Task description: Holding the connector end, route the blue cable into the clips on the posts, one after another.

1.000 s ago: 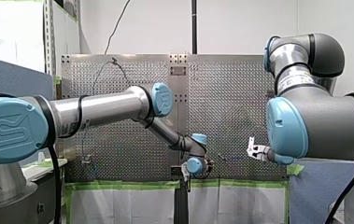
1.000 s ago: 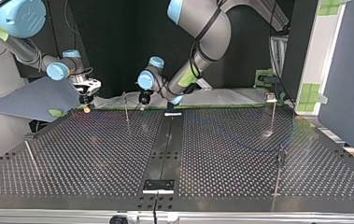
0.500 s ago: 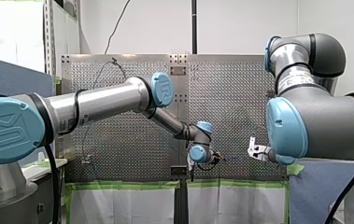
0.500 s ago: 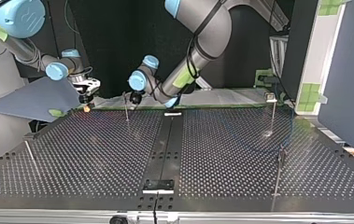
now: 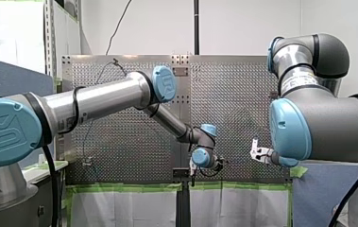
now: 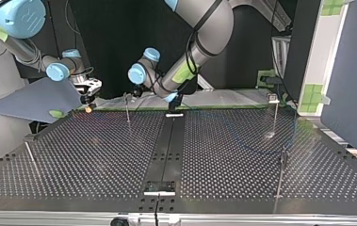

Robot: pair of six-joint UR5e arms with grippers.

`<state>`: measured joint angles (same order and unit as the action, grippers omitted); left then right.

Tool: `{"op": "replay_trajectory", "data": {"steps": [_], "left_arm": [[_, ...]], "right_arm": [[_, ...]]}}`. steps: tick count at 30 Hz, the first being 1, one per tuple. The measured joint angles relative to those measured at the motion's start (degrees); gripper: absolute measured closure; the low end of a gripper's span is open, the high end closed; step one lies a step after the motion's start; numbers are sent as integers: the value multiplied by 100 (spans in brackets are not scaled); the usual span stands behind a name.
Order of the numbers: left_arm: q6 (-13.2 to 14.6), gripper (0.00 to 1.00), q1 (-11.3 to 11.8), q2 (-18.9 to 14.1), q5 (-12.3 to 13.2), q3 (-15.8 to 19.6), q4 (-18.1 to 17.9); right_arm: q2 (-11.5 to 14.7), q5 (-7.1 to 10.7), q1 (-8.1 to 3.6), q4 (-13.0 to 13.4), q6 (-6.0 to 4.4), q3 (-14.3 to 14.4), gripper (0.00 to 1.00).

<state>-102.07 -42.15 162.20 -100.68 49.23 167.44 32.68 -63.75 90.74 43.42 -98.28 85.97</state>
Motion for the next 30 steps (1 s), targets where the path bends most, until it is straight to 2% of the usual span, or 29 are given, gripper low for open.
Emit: {"op": "replay_trajectory", "data": {"steps": [19,30], "left_arm": [[12,0,-216,-72,-85,127,-124],[4,0,-246,-72,-147,128,-207]], "right_arm": [[4,2,9,-82,0,3,100],[0,-1,9,-81,-7,3,100]]}}
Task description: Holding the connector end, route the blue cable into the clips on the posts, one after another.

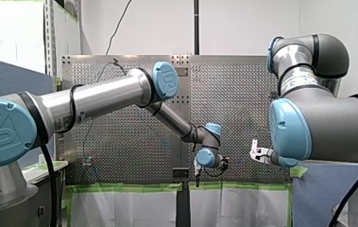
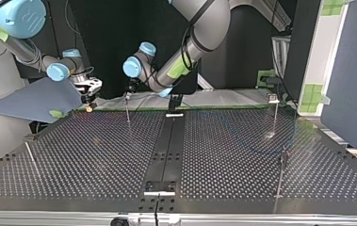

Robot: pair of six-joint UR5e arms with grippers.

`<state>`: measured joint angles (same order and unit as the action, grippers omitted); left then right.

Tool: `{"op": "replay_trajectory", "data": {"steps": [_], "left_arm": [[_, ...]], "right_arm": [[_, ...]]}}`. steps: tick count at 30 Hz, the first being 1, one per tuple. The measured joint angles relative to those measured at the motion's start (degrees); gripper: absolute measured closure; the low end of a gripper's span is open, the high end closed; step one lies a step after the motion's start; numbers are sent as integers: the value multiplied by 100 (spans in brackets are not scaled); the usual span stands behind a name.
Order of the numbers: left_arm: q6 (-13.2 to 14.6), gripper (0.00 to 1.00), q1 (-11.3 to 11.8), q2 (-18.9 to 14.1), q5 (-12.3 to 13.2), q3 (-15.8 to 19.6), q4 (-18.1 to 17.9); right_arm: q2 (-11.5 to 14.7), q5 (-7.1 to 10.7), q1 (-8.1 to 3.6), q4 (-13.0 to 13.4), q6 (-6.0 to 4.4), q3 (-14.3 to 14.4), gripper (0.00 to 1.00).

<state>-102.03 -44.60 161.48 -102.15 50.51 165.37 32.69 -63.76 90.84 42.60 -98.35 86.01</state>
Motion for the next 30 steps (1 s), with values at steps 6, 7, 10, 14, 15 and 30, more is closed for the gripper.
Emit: {"op": "replay_trajectory", "data": {"steps": [6,7,10,14,15,30], "left_arm": [[-22,0,-21,0,-62,0,-14],[-29,0,-25,0,-66,0,-17],[-40,0,-34,0,-70,0,-20],[-43,0,-40,0,-72,0,-21],[-44,0,-41,0,-72,0,-22],[108,0,-325,-348,-240,273,-145]], "right_arm": [[0,3,-1,14,-25,0,100],[0,5,-1,13,-26,0,100],[0,8,-1,8,-27,0,100],[0,11,-1,4,-28,-1,100],[0,11,-1,4,-28,0,100],[-2,13,-4,-5,-28,-1,100]]}}
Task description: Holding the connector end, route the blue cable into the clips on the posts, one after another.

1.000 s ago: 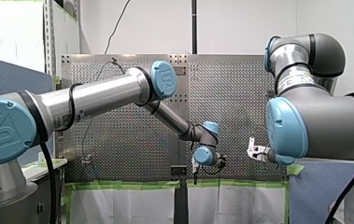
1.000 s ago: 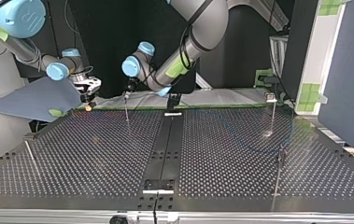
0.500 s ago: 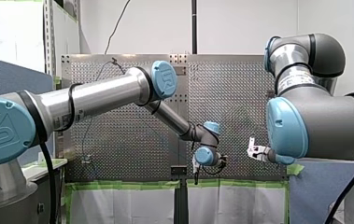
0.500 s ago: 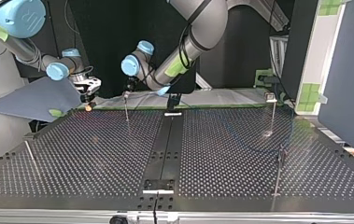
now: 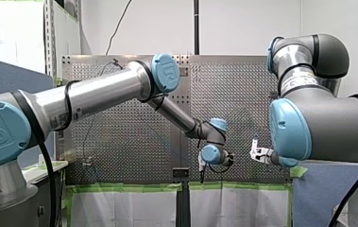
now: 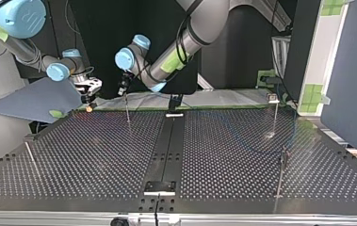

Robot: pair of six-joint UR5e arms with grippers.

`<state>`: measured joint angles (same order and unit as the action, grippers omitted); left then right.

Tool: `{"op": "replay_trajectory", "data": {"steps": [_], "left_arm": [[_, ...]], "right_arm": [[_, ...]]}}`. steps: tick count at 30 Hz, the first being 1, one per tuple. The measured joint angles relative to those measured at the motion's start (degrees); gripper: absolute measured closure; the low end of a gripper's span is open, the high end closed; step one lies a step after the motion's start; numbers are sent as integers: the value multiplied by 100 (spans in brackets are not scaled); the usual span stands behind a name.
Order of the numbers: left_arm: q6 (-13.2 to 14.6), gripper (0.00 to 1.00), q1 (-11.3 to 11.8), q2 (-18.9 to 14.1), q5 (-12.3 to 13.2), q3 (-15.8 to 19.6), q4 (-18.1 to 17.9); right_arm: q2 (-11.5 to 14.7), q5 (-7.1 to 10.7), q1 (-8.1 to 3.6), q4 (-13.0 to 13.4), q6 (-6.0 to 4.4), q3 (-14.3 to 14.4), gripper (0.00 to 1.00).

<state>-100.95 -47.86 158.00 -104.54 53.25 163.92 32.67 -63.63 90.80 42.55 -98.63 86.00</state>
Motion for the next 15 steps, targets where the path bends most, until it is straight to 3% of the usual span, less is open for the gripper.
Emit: {"op": "replay_trajectory", "data": {"steps": [6,15], "left_arm": [[89,0,-176,-360,-79,357,-340],[-104,0,-59,-890,-440,887,-825]], "right_arm": [[0,15,-4,-22,-2,1,100],[0,19,0,-20,-30,2,100]]}}
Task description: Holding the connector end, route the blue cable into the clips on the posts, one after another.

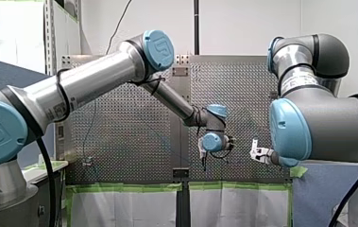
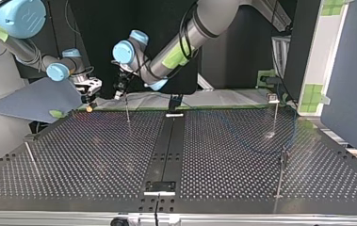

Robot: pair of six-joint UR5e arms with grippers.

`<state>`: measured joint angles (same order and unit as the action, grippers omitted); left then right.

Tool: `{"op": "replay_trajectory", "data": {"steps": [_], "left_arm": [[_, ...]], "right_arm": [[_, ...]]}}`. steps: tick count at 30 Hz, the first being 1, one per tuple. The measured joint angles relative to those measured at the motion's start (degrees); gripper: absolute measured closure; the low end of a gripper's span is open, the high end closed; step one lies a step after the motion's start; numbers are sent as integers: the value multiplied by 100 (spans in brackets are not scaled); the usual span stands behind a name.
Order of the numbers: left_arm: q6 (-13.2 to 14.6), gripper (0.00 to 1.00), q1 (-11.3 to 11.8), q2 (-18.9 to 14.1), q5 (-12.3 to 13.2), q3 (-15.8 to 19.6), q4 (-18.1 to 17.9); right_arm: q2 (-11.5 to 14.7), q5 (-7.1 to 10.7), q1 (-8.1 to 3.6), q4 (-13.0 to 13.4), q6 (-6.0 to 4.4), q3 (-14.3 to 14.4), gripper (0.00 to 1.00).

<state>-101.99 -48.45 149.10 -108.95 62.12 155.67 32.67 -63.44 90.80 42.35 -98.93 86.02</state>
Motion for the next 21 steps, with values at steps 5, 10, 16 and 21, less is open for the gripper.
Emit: {"op": "replay_trajectory", "data": {"steps": [5,10,16,21], "left_arm": [[-55,0,83,-287,-269,287,151],[-241,0,146,-551,-533,551,401],[-423,0,162,-836,-680,836,685],[-439,0,171,-1084,-701,1084,932]], "right_arm": [[0,15,1,-23,-4,3,100],[0,52,13,-32,-11,2,100],[0,59,25,-40,-20,1,100],[0,59,42,-66,-22,2,100]]}}
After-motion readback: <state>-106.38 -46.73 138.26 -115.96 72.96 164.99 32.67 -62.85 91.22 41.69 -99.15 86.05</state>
